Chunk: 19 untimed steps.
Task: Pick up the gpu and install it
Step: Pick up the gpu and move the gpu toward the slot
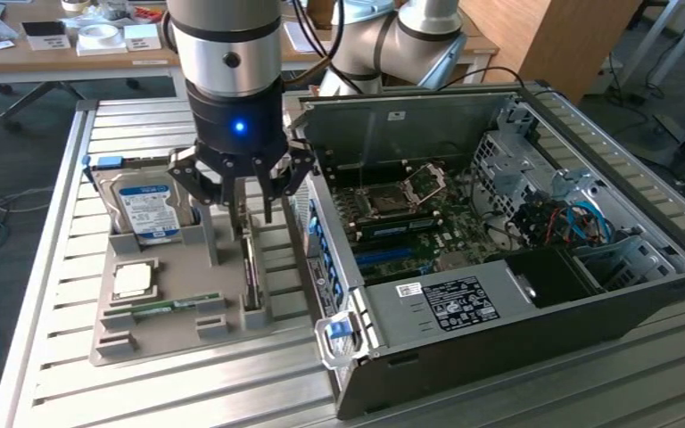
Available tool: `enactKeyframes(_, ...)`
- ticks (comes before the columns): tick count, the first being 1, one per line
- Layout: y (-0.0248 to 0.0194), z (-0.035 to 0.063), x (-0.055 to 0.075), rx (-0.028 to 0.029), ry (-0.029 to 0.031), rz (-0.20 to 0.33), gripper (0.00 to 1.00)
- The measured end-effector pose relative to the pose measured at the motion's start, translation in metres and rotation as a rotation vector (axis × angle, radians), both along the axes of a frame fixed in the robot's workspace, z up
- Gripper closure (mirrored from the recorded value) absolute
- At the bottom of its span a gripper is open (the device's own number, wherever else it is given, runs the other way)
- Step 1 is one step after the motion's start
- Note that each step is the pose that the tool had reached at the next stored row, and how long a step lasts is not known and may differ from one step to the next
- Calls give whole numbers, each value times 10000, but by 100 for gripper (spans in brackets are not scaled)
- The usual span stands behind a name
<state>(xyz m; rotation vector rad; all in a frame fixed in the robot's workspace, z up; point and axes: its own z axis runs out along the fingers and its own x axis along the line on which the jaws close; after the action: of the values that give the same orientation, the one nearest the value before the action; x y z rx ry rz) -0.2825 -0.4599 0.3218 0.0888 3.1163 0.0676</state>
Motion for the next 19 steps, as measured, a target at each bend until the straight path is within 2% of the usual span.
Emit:
enactKeyframes(9, 0, -72, 0, 0, 0, 0, 57)
enactKeyframes(15, 0, -174, 0, 2, -1, -1, 57)
enactKeyframes(19, 0, -175, 0, 0, 1, -1, 57)
